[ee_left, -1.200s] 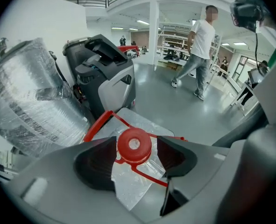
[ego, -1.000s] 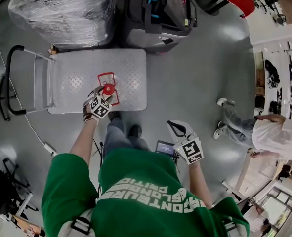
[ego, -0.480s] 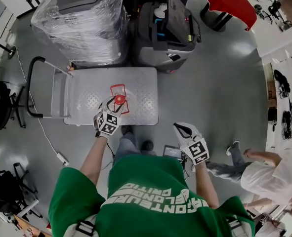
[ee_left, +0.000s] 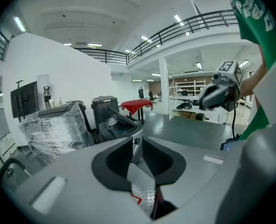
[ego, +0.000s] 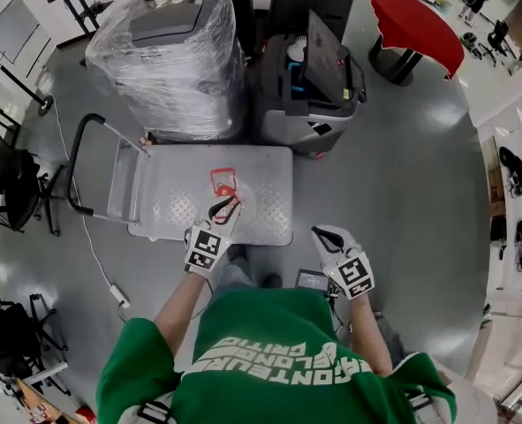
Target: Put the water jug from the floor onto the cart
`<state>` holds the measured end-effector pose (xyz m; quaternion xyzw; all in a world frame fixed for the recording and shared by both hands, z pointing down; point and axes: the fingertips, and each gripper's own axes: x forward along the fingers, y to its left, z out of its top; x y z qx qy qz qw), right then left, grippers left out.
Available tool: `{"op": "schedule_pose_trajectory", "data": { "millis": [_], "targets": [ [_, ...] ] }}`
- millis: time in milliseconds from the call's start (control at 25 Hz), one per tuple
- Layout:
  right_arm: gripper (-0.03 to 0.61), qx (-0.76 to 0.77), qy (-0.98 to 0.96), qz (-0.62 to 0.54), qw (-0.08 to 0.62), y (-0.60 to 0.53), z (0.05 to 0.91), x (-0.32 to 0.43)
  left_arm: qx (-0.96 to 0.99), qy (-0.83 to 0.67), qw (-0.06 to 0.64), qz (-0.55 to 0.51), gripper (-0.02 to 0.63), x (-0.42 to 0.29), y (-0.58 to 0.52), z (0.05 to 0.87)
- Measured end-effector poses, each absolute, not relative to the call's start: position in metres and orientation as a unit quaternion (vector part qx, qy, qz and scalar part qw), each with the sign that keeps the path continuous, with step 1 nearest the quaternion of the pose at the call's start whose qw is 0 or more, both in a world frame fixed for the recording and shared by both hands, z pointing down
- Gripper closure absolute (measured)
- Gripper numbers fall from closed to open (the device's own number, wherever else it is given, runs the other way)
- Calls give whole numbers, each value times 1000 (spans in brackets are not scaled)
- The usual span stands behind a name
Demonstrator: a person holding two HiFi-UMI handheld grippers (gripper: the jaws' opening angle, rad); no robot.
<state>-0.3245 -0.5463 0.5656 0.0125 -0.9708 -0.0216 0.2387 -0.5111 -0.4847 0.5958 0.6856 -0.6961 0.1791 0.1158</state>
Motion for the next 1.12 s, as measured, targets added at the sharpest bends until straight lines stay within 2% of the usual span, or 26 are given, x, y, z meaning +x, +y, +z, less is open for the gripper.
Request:
{"op": "schedule_pose_trajectory", "data": {
  "millis": [160,1120],
  "targets": [
    [586,6,-975,-25,222,-544,559,-328,696,-696,100,143,598,-496,-481,567],
    [586,-25,-979,-31,200,-510,550,-321,703,-701,95,67,598,-439,-438,529]
  ]
}}
